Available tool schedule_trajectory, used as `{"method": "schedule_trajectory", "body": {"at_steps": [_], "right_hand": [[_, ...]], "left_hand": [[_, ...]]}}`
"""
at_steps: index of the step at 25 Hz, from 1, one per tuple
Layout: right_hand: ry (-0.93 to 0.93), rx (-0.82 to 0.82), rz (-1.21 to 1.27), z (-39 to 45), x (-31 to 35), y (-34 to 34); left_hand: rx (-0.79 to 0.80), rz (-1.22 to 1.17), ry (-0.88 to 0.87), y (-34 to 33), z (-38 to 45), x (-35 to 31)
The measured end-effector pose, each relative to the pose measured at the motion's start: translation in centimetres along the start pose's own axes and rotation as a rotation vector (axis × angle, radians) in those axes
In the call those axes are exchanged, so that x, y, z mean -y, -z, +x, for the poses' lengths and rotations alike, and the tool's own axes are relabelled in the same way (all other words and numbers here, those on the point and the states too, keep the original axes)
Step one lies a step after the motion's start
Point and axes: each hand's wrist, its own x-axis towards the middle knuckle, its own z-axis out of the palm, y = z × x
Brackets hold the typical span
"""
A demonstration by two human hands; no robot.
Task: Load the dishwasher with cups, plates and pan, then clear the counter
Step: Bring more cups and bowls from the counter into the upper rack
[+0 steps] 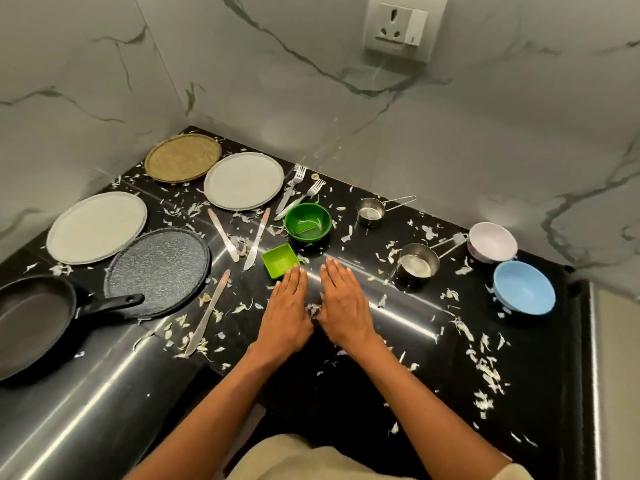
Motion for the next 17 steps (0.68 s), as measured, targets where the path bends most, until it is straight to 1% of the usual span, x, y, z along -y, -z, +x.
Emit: {"method": "schedule_trajectory", "body": {"at_steps": [4,7,11,17], "right_hand": [[0.044,0.05,-0.013,5.8,1.1,0.2],[0.055,0.017,-0.007,8.4,1.9,-0.1],[0.176,-0.076,0.0,8.5,3.2,-2.1],[0.14,-0.068,-0.014,7.6,5.0,-3.3]], "left_hand": [[-0.022,0.009,0.05,1.2,2.4,2.7],[-0.006,0.03,0.058,1.3,3.1,4.0],[0.012,0.004,0.049,1.2,3.5,5.6],[0.01,-0.071,-0.029,1.4,3.6,7.7]]}}
